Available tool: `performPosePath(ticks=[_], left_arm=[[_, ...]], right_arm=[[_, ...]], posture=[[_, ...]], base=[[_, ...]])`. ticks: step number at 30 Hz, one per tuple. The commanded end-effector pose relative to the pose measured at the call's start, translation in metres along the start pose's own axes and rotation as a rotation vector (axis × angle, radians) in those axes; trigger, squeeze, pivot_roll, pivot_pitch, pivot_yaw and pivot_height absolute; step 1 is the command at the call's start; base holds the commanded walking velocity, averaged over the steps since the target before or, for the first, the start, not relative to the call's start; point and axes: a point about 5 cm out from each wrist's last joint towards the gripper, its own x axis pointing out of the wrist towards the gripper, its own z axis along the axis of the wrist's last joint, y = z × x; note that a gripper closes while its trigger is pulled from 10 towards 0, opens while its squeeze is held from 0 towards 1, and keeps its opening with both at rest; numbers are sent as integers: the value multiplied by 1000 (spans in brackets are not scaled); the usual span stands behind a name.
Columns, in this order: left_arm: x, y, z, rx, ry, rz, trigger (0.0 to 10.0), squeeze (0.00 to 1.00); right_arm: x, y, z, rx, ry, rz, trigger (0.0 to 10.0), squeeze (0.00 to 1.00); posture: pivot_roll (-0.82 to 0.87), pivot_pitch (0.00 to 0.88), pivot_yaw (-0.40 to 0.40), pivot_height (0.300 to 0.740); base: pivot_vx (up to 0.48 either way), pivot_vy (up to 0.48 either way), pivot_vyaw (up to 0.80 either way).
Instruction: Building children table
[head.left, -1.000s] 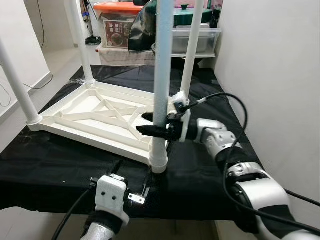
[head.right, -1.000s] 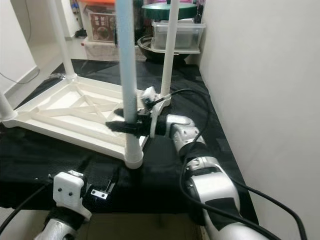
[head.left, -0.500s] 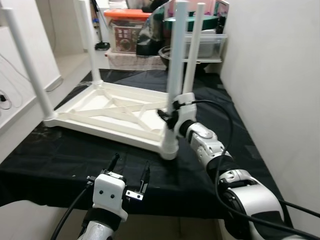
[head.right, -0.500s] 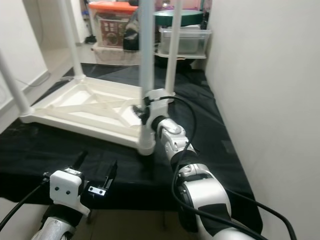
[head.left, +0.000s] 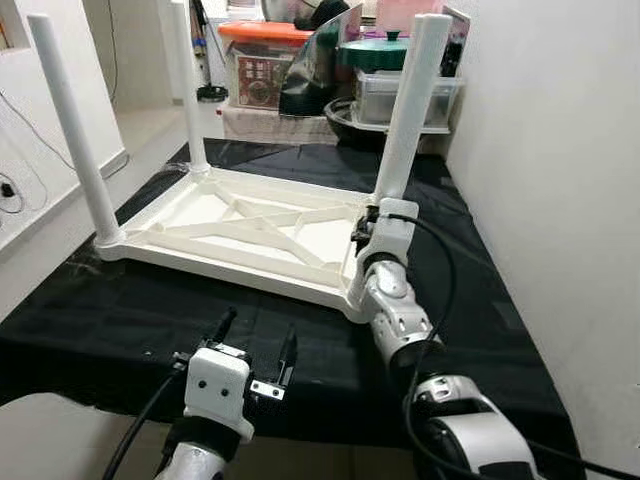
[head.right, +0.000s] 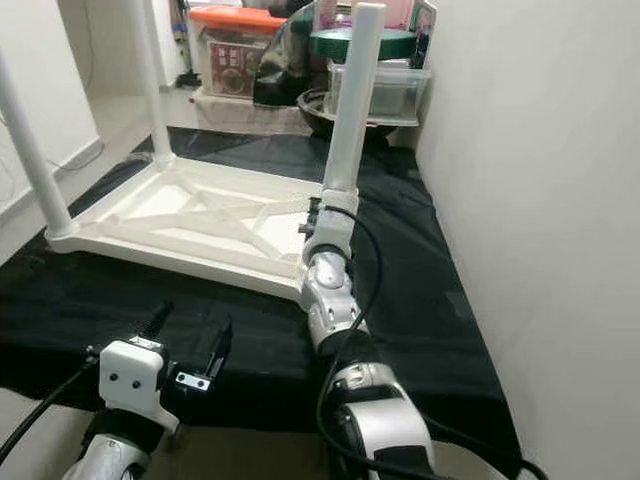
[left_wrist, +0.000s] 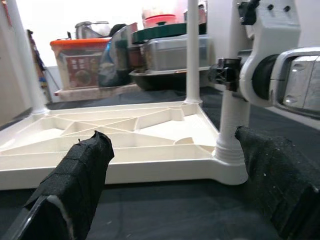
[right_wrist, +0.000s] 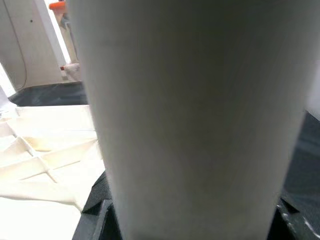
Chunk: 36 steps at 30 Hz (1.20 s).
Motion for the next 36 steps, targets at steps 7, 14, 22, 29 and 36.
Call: performPosePath(ticks=[7, 14, 22, 29, 36], left_arm=[[-1, 0, -5, 1, 21, 7, 10000, 0], [0, 1, -6, 1, 23, 5, 10000, 0], [0, -4, -5, -60, 41, -32, 10000, 0], [0, -5, -6, -73, 50, -41, 10000, 0], [0, -4, -6, -60, 50, -35, 10000, 0]], right_arm=[[-2, 1, -9, 99, 5, 233, 10000, 0], [4, -17, 14, 140, -16, 678, 10000, 0], [-14, -12, 18, 17, 150, 1283, 10000, 0], [-27, 3, -9, -217, 296, 1463, 10000, 0], [-19, 22, -11, -240, 189, 1236, 0, 0]], posture=[[45, 0, -39, 740], [38, 0, -35, 740], [46, 0, -36, 740], [58, 0, -42, 740], [58, 0, -42, 740]], base=[[0, 0, 0], [0, 0, 0], [0, 0, 0], [0, 0, 0], [0, 0, 0]])
